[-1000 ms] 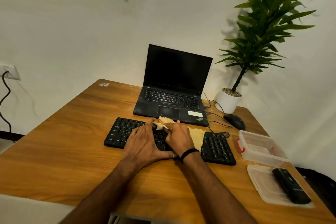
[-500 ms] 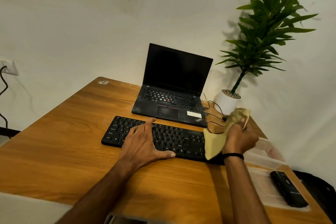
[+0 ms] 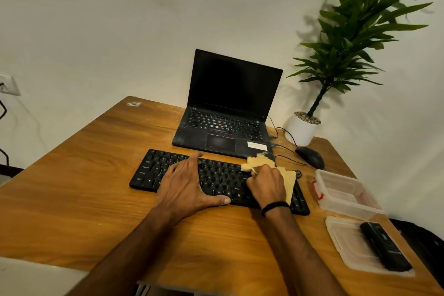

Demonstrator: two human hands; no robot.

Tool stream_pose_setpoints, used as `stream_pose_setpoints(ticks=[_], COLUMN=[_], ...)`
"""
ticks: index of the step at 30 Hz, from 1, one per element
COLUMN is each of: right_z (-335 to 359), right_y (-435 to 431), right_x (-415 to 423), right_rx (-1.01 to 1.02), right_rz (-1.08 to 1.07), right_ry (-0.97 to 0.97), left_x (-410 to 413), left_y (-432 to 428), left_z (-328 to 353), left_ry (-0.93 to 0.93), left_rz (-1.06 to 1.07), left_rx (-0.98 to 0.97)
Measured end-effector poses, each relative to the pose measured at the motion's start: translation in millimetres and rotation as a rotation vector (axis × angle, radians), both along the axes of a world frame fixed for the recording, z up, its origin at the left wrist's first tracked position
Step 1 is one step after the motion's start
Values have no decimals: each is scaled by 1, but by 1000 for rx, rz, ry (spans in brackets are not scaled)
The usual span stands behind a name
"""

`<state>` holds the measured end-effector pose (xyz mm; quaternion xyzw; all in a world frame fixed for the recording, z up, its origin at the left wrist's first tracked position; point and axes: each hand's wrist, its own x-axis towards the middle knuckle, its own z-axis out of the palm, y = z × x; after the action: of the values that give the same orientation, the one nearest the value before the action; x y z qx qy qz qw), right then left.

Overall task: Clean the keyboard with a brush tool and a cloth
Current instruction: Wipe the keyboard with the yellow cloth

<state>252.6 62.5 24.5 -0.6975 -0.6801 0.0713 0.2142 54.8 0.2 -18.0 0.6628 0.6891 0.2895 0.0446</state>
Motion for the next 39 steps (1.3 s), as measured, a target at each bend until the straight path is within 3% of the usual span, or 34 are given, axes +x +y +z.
stream_pose_setpoints(ticks=[3, 8, 12, 14, 17, 19, 23, 25, 27, 30, 32, 34, 36, 39], right_z=[6, 2, 1, 5, 7, 6, 2, -1, -1, 2, 7, 12, 19, 28], right_y=[0, -6, 9, 8, -1, -2, 15, 13, 11, 10, 15, 17, 13, 13], right_x=[1, -30, 2, -4, -34, -34, 1, -1, -15, -19, -4, 15, 27, 52], right_rx=[-21, -29, 53, 40, 17, 3, 62, 68, 36, -64, -201, -283, -163, 108], right_rz=[-56, 141, -20, -9, 167, 216, -17, -50, 24, 177, 159, 51, -92, -504], right_ry=[5, 79, -344, -291, -11, 30, -288, -348, -210, 155, 538, 1103, 1491, 1608], left_x=[2, 3, 1, 2, 5, 4, 1, 3, 5, 4, 5, 4, 2, -1], left_y=[2, 2, 1, 3, 3, 3, 1, 1, 2, 2, -1, -2, -1, -1], left_z=[1, 1, 3, 3, 1, 1, 1, 1, 2, 2, 2, 3, 4, 3], left_ry=[49, 79, 20, 54, 78, 71, 33, 50, 66, 78, 67, 61, 67, 69], left_rz=[1, -13, -18, -18, -31, -22, -15, -13, -14, -15, -15, -12, -13, -19], left_rx=[-15, -27, -3, 4, 14, 7, 8, 9, 5, 9, -9, 3, 1, 6])
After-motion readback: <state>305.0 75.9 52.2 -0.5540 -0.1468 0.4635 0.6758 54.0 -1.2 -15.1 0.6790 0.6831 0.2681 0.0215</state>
